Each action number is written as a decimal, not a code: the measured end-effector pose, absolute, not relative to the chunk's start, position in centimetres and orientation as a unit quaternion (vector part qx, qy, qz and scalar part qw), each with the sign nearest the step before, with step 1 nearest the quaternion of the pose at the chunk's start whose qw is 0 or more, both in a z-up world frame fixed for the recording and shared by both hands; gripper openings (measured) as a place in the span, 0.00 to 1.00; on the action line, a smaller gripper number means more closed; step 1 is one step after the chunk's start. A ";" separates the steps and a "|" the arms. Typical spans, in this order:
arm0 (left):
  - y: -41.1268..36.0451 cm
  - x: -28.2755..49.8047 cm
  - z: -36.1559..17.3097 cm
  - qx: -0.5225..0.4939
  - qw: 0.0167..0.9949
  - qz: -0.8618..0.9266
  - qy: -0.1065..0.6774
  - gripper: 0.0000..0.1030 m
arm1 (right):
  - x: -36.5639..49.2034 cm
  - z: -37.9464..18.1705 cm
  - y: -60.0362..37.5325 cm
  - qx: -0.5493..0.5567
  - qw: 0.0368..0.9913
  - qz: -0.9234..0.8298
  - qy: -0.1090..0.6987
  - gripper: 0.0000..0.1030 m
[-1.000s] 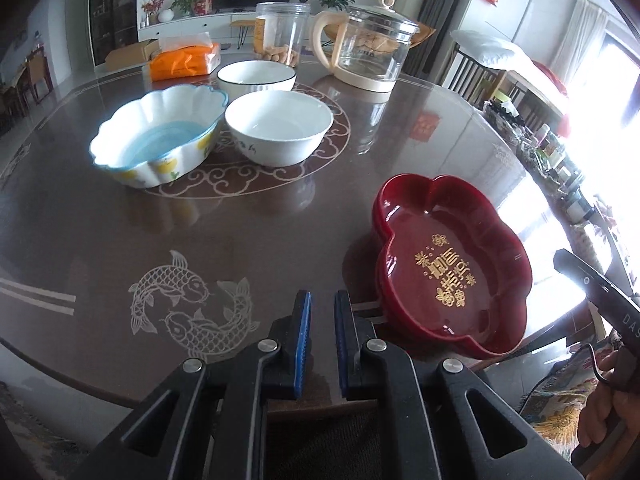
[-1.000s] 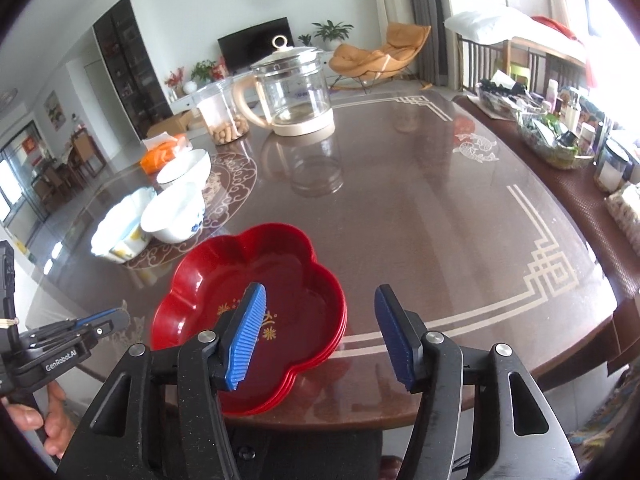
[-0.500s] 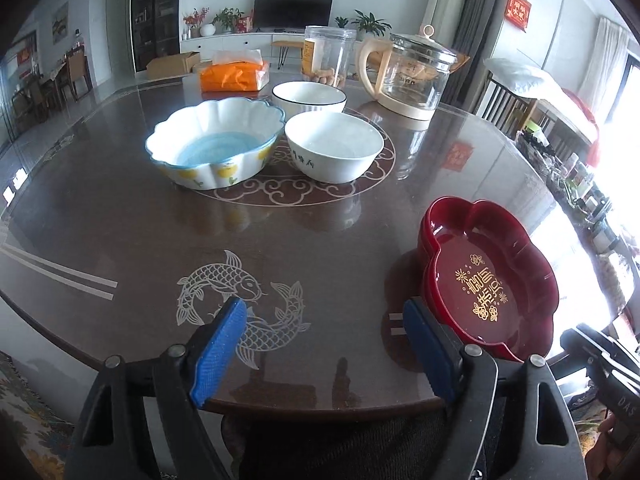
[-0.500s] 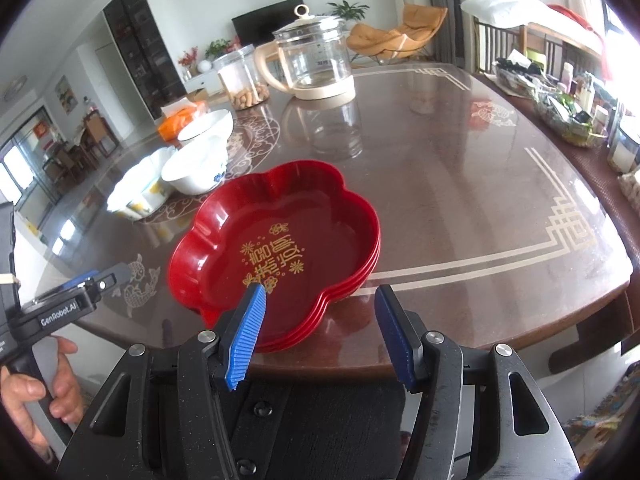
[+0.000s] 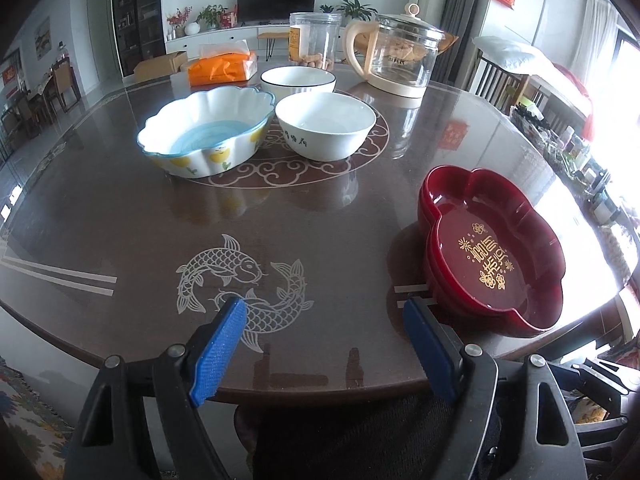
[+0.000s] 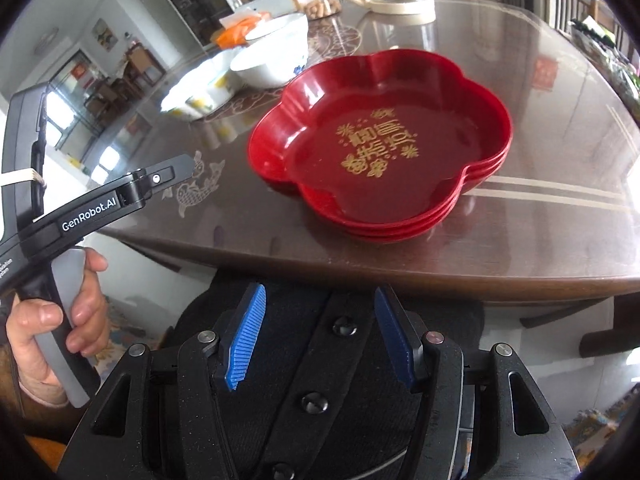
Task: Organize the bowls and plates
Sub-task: 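Move both tools to the blue-rimmed white scalloped bowl, then grip the blue-rimmed bowl's rim with the left tool while the right tool grips it too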
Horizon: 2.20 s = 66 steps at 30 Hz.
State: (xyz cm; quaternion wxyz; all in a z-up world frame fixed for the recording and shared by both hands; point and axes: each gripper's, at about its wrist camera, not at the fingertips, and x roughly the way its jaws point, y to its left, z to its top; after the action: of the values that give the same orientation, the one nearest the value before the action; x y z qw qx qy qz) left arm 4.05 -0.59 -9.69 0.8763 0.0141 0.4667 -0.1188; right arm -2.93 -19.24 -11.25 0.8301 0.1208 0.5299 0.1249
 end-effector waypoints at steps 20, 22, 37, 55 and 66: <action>3.9 5.5 -12.1 -0.014 0.868 -0.088 0.489 0.78 | 4.2 -13.4 -16.6 0.156 0.818 0.089 0.547 0.59; 4.3 6.0 -12.3 -0.013 0.868 -0.081 0.490 0.78 | 5.8 -13.4 -17.6 0.161 0.824 0.064 0.539 0.59; 12.1 9.5 -14.3 -0.059 0.844 -0.018 0.532 0.78 | 9.7 -11.4 -18.9 0.155 0.852 -0.004 0.500 0.60; 17.5 30.1 -10.9 -0.127 0.841 -0.026 0.525 0.77 | 23.9 -11.8 -2.4 0.193 0.799 0.152 0.548 0.59; 16.0 31.1 -13.6 -0.099 0.833 -0.045 0.543 0.28 | 25.3 -14.2 -1.3 0.165 0.807 0.094 0.559 0.52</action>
State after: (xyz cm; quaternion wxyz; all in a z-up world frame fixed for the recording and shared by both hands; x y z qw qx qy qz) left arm 31.09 16.02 -13.63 0.8329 -0.0993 0.5427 -0.0449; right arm 25.34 -1.30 -14.17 0.8071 0.1653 0.5589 0.0944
